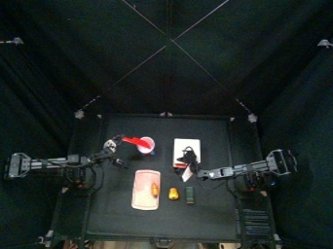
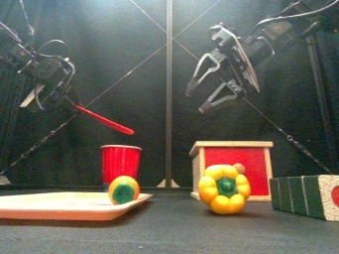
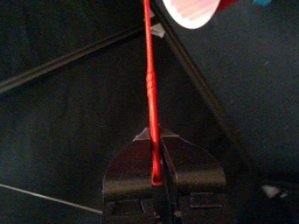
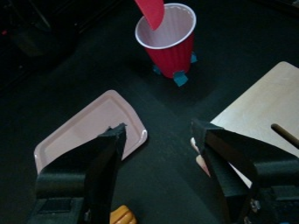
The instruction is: Grab knife with both hands
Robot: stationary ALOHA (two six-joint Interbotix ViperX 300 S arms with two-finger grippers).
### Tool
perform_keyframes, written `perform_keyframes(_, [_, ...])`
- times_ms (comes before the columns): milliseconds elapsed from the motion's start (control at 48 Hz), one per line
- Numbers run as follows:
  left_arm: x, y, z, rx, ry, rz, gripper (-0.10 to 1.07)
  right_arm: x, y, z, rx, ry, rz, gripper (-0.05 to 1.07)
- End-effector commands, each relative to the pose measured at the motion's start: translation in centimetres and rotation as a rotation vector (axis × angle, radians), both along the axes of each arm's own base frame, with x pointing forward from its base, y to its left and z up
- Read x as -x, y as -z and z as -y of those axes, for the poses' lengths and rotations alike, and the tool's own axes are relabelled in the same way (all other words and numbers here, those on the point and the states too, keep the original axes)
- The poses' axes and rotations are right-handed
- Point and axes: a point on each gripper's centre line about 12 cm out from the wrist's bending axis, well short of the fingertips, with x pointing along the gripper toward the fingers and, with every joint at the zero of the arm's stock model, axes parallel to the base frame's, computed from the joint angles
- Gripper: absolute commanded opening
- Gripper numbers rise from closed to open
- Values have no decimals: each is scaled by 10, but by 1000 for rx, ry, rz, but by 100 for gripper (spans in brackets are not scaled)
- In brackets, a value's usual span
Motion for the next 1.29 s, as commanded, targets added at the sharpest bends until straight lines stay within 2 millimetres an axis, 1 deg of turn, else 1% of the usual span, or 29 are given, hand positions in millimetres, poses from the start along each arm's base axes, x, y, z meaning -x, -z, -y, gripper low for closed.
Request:
perform_keyframes(0, [-14,-22,12,191,5,165,30,0,-8,1,2,1,22,93])
perform_keyframes(208, [-27,-42,38,480,100,417,29,1,-9,1,4,0,25,93])
perform_keyframes(438, [-33,-44,55,757,156,658,27,3,-15,-1,13,-10,39,93])
perform_keyframes(604, [-35,-44,60,855,219,832,27,5,-16,0,15,-10,44,93])
perform_keyframes(729, [-31,-40,63,911,242,937,27,8,-24,-1,13,-13,67,93])
perform_keyframes(875, [-24,-38,60,968,244,1096,27,11,-35,-1,-10,-4,101,93])
perform_keyframes(979, [-24,-36,65,973,276,1107,27,12,-44,-2,-50,9,126,93])
perform_keyframes(1062, [-26,-30,71,977,299,1065,27,13,-49,-2,-82,23,142,93])
perform_keyframes(1146, [-29,-30,76,974,326,1036,27,15,-53,-1,-133,50,156,93])
perform_keyframes(1271, [-34,-21,81,993,311,976,27,17,-60,-1,-211,84,181,93])
